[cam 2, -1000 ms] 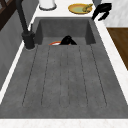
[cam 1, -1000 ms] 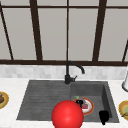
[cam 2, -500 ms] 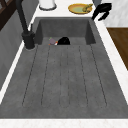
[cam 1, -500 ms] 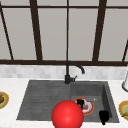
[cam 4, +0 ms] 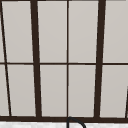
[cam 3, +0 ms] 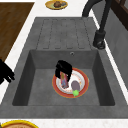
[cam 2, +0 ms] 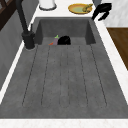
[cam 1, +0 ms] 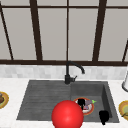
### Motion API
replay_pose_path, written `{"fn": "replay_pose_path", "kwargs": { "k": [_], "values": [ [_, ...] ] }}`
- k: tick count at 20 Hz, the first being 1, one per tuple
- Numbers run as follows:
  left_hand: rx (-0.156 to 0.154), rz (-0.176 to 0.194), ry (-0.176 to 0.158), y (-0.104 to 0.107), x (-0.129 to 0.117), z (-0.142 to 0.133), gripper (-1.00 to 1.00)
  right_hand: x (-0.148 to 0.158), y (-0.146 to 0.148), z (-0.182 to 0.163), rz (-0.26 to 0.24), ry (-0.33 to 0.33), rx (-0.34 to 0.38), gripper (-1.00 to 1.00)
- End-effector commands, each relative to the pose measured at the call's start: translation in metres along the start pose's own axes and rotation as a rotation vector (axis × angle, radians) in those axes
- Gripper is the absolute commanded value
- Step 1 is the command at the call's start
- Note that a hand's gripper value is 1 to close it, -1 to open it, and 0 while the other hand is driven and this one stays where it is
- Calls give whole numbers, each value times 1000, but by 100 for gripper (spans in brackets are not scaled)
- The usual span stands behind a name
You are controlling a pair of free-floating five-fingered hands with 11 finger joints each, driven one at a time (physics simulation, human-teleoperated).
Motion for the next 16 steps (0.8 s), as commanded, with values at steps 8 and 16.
{"fn": "replay_pose_path", "kwargs": {
  "k": [8, 16],
  "values": [
    [-37, 5, -15, 51, 20, 7, 100, 0, 0, 0, 0, 0, 0, 0],
    [-21, 8, 9, 94, 60, 34, 100, 0, 0, 0, 0, 0, 0, 0]
  ]
}}
